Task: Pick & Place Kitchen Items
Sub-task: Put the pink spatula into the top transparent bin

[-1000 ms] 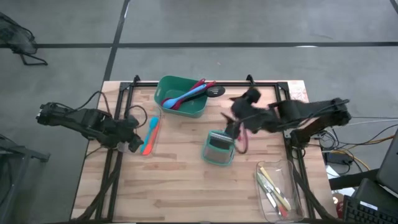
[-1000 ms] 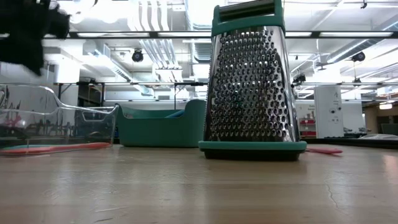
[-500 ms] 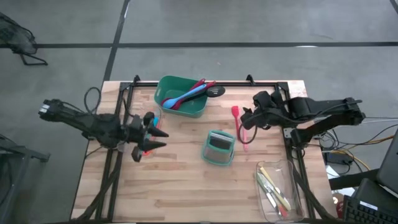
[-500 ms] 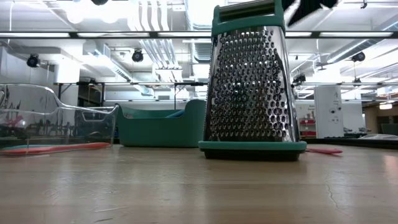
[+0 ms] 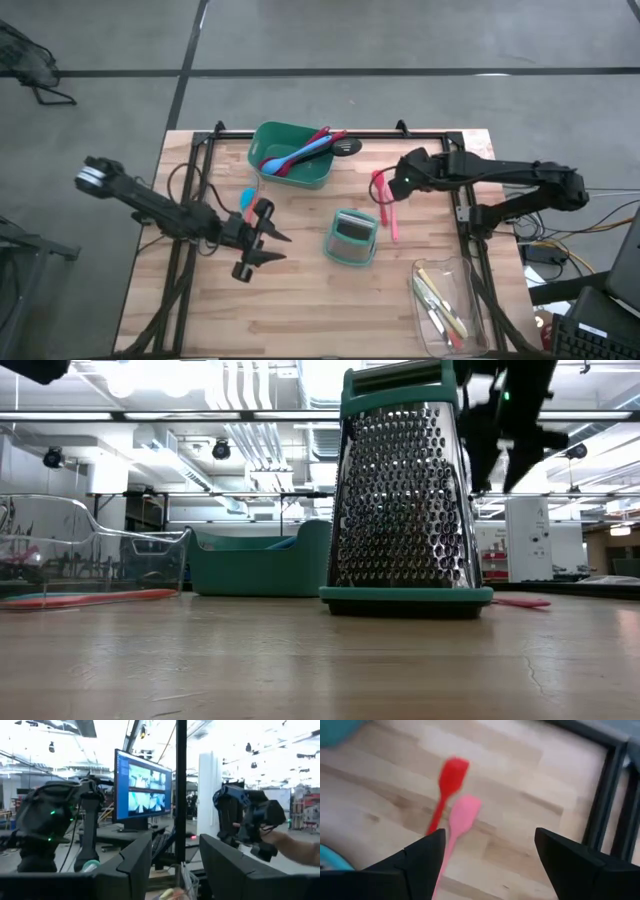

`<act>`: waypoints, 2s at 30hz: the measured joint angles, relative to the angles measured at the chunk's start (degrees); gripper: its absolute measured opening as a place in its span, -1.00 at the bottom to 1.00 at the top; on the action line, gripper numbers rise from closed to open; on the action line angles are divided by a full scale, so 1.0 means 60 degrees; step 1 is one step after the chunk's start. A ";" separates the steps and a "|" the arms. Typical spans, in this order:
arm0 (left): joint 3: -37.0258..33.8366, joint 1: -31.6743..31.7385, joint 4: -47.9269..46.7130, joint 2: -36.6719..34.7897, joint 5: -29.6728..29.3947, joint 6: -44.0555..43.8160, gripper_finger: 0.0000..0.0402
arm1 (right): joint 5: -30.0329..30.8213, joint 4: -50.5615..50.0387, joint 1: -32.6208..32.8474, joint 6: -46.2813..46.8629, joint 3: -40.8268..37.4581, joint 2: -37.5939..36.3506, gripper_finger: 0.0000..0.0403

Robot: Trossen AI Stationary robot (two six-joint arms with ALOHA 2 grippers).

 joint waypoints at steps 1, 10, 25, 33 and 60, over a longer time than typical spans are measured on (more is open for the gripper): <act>0.0050 0.0000 0.0012 0.0114 0.0008 0.0084 -0.14 | -0.0245 0.0178 -0.0215 -0.0096 -0.0243 0.0000 0.49; 0.0314 -0.0037 -0.0042 0.0288 0.0609 0.0184 -0.14 | -0.2057 0.3490 -0.1753 -0.1388 -0.2245 0.0065 0.41; 0.0307 -0.0091 -0.0205 0.0272 0.0607 0.0271 -0.14 | -0.2134 0.4374 -0.2126 -0.1836 -0.2584 0.2303 0.61; 0.0307 -0.0091 -0.0272 0.0272 0.0603 0.0220 -0.14 | -0.2135 0.4773 -0.2158 -0.1808 -0.2468 0.3424 0.72; 0.0296 -0.0237 -0.0366 0.0264 0.0628 0.0158 -0.14 | -0.2666 0.4963 -0.2330 -0.1730 -0.1935 0.4728 0.13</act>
